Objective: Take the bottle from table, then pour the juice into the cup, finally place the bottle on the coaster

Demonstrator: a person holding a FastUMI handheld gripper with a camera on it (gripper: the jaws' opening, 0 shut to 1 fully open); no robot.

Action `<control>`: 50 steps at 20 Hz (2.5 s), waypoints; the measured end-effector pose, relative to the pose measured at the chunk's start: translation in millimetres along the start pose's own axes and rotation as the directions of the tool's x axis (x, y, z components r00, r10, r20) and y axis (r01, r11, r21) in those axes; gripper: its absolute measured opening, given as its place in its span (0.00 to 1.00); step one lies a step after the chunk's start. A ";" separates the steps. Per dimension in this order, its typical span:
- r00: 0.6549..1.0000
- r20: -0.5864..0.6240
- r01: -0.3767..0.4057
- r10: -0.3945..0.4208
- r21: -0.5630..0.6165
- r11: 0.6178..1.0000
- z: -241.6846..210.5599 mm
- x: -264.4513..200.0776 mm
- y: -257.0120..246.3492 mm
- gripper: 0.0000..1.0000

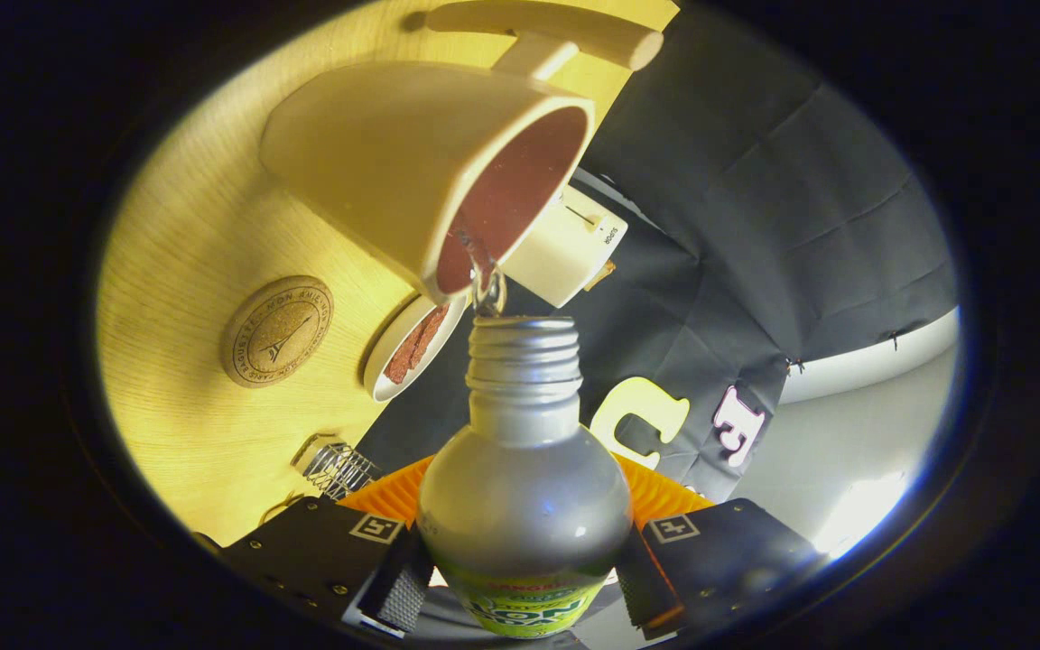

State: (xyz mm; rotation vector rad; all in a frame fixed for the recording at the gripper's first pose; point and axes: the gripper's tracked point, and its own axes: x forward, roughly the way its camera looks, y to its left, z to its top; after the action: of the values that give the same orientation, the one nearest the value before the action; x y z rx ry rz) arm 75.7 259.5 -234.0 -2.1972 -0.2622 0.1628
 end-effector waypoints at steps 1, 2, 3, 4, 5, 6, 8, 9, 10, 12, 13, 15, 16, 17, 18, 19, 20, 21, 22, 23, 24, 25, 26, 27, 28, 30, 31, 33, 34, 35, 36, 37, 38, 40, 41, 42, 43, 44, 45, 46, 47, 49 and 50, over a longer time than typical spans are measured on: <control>1.000 0.004 0.009 -0.009 -0.009 1.000 1.3 -0.4 -1.2 0.83; 1.000 0.005 0.013 -0.013 -0.017 1.000 3.6 0.2 -1.5 0.83; 1.000 0.006 0.014 -0.014 -0.025 1.000 3.8 0.1 -0.9 0.83; 1.000 0.008 0.015 -0.015 -0.033 0.999 4.3 0.5 -0.9 0.83; 1.000 0.009 0.015 -0.015 -0.040 0.999 5.2 -0.5 -0.9 0.83; 1.000 0.010 0.009 -0.009 -0.048 0.999 6.4 0.0 -0.2 0.83; 1.000 0.018 0.008 -0.007 -0.061 0.998 9.1 -0.6 -1.3 0.83; 1.000 0.021 0.006 -0.005 -0.071 0.997 10.6 -1.7 -1.2 0.83; 1.000 0.022 0.005 -0.003 -0.077 0.997 10.3 -1.1 -0.4 0.83; 1.000 0.022 -0.008 0.010 -0.085 0.996 12.2 -1.3 0.9 0.83; 1.000 0.021 -0.009 0.011 -0.089 0.996 12.4 -1.8 -0.2 0.83; 1.000 0.022 -0.015 0.017 -0.094 0.995 13.8 -1.4 -0.1 0.83; 1.000 0.021 -0.019 0.021 -0.095 0.995 14.6 -1.6 0.1 0.83; 1.000 0.019 -0.022 0.024 -0.100 0.995 14.2 -1.9 -0.3 0.83; 1.000 0.016 -0.025 0.026 -0.103 0.994 13.3 -1.3 -0.3 0.83; 1.000 0.013 -0.027 0.028 -0.105 0.994 11.9 -1.0 0.9 0.83; 0.999 0.011 -0.028 0.030 -0.107 0.994 11.1 0.5 1.0 0.83; 0.999 0.009 -0.030 0.032 -0.107 0.994 10.3 0.7 1.4 0.83; 0.999 0.008 -0.032 0.033 -0.107 0.994 10.9 0.6 1.7 0.83; 0.999 0.008 -0.033 0.034 -0.109 0.993 10.5 1.0 1.3 0.83; 0.999 0.008 -0.033 0.034 -0.112 0.993 10.7 1.5 1.5 0.83; 0.999 0.007 -0.034 0.035 -0.114 0.993 10.2 1.7 1.6 0.83; 0.999 0.007 -0.036 0.037 -0.114 0.993 9.7 1.7 1.9 0.83; 0.999 0.006 -0.037 0.038 -0.114 0.993 9.8 1.4 2.0 0.83; 0.999 0.006 -0.038 0.039 -0.113 0.993 10.2 1.6 2.2 0.83; 0.999 0.004 -0.038 0.039 -0.113 0.993 9.7 2.3 2.5 0.83; 0.999 0.005 -0.039 0.039 -0.113 0.993 9.3 2.4 2.4 0.83; 0.999 0.001 -0.039 0.040 -0.111 0.993 8.3 2.6 2.9 0.83; 0.999 0.000 -0.039 0.039 -0.110 0.993 7.9 3.3 3.0 0.83; 0.999 -0.001 -0.038 0.038 -0.112 0.993 7.3 3.2 2.9 0.83; 0.999 -0.002 -0.038 0.038 -0.114 0.993 6.4 3.3 3.1 0.83; 0.999 -0.002 -0.039 0.039 -0.116 0.993 5.2 2.5 3.4 0.83; 0.999 -0.003 -0.039 0.039 -0.116 0.992 4.6 2.2 3.7 0.83; 0.999 -0.005 -0.045 0.045 -0.114 0.992 3.5 1.1 5.4 0.83; 0.999 -0.007 -0.045 0.045 -0.112 0.993 2.8 1.1 5.5 0.83; 0.999 -0.009 -0.045 0.044 -0.110 0.993 1.5 0.9 6.0 0.83; 0.999 -0.010 -0.045 0.044 -0.107 0.993 1.1 0.8 6.3 0.83; 0.999 -0.011 -0.042 0.041 -0.103 0.994 1.2 1.4 5.9 0.83; 0.999 -0.011 -0.043 0.042 -0.097 0.994 1.5 -0.5 6.1 0.83; 0.999 -0.012 -0.043 0.042 -0.087 0.995 1.6 0.7 6.0 0.83; 0.999 -0.014 -0.044 0.043 -0.073 0.996 0.7 0.5 5.9 0.83; 0.999 -0.017 -0.043 0.042 -0.047 0.998 0.4 1.0 4.2 0.83; 0.999 -0.016 -0.044 0.043 -0.035 0.998 1.0 1.7 4.8 0.83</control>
State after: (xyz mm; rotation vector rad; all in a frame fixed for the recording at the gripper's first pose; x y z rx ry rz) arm 77.8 257.9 -238.5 -2.2394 -0.2106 0.1667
